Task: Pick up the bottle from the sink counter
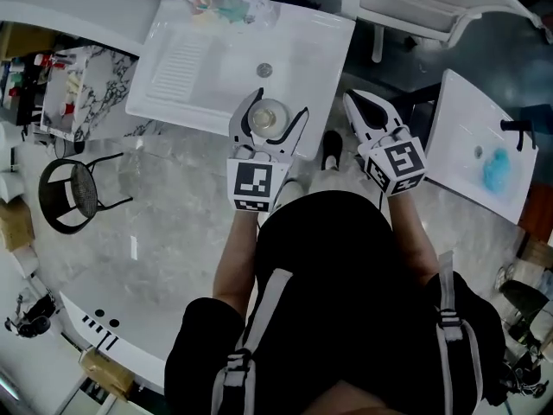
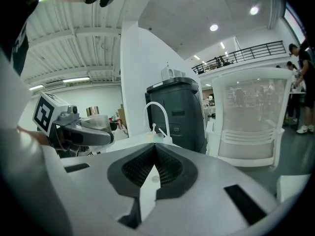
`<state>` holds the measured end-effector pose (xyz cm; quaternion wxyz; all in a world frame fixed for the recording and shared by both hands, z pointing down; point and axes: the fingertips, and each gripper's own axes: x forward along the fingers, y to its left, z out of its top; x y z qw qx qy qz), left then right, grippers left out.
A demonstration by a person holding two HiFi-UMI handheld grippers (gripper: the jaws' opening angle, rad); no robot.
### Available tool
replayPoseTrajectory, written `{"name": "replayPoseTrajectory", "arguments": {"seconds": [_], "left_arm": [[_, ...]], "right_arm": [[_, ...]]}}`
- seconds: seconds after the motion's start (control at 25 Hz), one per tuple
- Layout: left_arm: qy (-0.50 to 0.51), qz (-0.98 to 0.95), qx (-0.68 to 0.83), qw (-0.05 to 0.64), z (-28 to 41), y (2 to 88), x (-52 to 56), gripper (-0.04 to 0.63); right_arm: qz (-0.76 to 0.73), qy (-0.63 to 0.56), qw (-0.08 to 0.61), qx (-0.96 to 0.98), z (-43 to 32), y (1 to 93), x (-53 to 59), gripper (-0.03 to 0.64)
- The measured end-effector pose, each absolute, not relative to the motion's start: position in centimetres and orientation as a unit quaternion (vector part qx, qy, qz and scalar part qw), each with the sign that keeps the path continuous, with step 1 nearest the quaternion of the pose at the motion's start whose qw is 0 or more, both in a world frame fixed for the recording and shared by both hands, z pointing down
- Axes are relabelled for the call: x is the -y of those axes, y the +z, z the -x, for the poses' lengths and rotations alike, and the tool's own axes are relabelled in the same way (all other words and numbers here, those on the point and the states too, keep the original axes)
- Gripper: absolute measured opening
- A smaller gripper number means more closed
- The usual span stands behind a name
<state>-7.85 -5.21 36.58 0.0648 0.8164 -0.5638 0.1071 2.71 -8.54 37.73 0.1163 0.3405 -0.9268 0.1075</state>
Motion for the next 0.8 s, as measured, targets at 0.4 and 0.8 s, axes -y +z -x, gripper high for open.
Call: {"name": "replayPoseTrajectory", "arguments": {"seconds": [0.4, 0.8], "left_arm": [[0.118, -0.848, 0.513, 0.063, 8.8, 37.7, -2.6, 0.359], [0.106, -0.867, 0.482, 0.066, 9.3, 37.7, -8.1, 0.359]], "right_arm": [[-0.403, 0.105, 0.099, 0.904, -2.4, 37.2, -0.4, 0.003], [-0.446, 0.099, 0.103, 0.884, -2.7, 36.5, -7.3, 0.003]]}}
